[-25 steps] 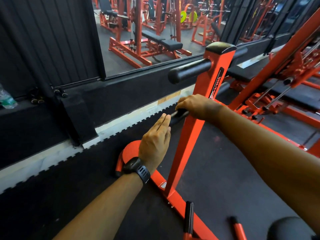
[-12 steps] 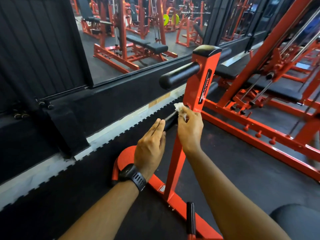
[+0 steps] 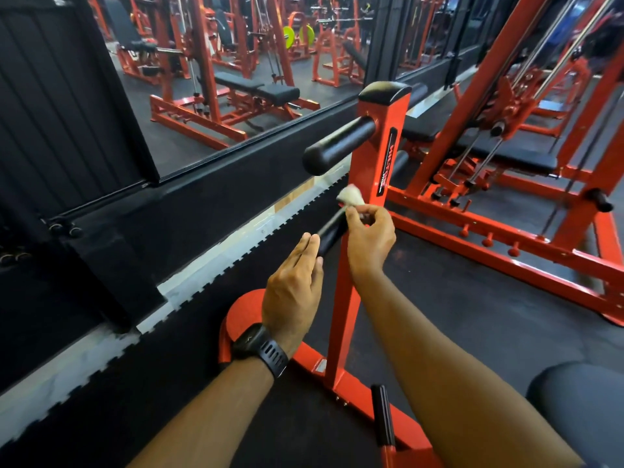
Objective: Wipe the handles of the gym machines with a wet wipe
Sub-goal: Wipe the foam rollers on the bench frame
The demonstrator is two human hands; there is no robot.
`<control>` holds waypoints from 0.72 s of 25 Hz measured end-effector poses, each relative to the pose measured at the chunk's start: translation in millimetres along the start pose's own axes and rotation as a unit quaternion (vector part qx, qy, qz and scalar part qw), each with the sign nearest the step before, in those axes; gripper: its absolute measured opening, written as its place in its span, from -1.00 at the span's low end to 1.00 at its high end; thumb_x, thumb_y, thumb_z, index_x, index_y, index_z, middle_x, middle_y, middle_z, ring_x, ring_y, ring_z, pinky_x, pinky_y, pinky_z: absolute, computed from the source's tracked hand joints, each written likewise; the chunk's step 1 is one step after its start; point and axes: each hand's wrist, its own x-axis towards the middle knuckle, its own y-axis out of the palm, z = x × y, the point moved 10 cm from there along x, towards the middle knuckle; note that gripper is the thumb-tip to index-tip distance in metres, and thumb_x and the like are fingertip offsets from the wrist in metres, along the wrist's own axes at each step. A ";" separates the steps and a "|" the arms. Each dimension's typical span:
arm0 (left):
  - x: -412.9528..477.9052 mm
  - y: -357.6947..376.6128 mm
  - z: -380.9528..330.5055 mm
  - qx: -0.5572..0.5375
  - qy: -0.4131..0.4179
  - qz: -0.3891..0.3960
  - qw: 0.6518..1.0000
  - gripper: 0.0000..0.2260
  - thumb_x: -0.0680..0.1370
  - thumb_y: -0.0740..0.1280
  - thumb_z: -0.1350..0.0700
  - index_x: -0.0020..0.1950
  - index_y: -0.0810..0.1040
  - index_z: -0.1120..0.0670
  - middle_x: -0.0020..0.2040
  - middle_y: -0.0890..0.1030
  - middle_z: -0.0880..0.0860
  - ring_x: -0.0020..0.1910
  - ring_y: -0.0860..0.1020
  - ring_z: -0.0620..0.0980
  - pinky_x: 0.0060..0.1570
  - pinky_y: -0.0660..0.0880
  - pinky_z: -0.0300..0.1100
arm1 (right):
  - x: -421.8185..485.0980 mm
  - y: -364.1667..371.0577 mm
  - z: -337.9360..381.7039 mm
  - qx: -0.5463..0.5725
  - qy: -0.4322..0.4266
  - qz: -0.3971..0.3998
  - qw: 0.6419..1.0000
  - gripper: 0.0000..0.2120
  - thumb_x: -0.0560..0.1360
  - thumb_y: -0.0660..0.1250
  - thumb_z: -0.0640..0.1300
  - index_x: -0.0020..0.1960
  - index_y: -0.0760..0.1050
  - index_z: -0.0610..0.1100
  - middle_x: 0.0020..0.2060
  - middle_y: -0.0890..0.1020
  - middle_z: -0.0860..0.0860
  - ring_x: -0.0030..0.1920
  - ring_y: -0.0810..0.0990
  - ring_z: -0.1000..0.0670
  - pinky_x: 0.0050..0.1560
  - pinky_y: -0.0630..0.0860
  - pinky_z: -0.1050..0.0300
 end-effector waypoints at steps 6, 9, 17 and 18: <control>-0.6 -1.0 -0.6 -0.001 0.004 0.010 1.000 -0.65 0.64 0.31 0.16 0.42 0.50 0.17 0.36 0.55 0.17 0.35 0.52 0.02 0.30 0.39 -0.33 | -13.8 -2.9 -0.1 0.003 0.001 -0.011 1.000 -0.78 0.56 0.33 -0.27 0.16 0.57 -0.06 -0.03 0.62 0.10 -0.01 0.60 0.16 0.07 0.53 0.30; -1.5 -0.8 0.0 0.001 0.004 0.011 1.000 -0.64 0.63 0.32 0.17 0.43 0.50 0.17 0.36 0.55 0.17 0.36 0.52 0.01 0.30 0.39 -0.31 | -16.8 2.2 -1.6 -0.007 0.006 -0.001 1.000 -0.70 0.51 0.27 -0.37 0.06 0.68 -0.09 0.04 0.64 0.05 0.12 0.60 0.09 0.15 0.48 0.33; -0.5 -3.6 -5.1 0.014 0.002 0.000 1.000 -0.66 0.63 0.29 0.13 0.40 0.52 0.17 0.34 0.57 0.16 0.32 0.55 0.00 0.30 0.35 -0.41 | -15.9 -3.9 -7.4 0.044 0.055 0.002 0.997 -0.85 0.52 0.44 0.00 -0.09 0.58 -0.08 -0.25 0.64 0.09 -0.27 0.56 0.24 -0.19 0.48 0.35; 0.4 -4.3 -5.4 0.015 0.001 -0.002 1.000 -0.66 0.63 0.29 0.13 0.40 0.52 0.17 0.34 0.58 0.16 0.32 0.55 0.00 0.31 0.31 -0.47 | -11.3 -3.2 -7.7 0.041 0.057 -0.008 0.997 -0.82 0.52 0.44 0.03 -0.02 0.57 -0.07 -0.20 0.64 0.12 -0.22 0.57 0.23 -0.11 0.51 0.32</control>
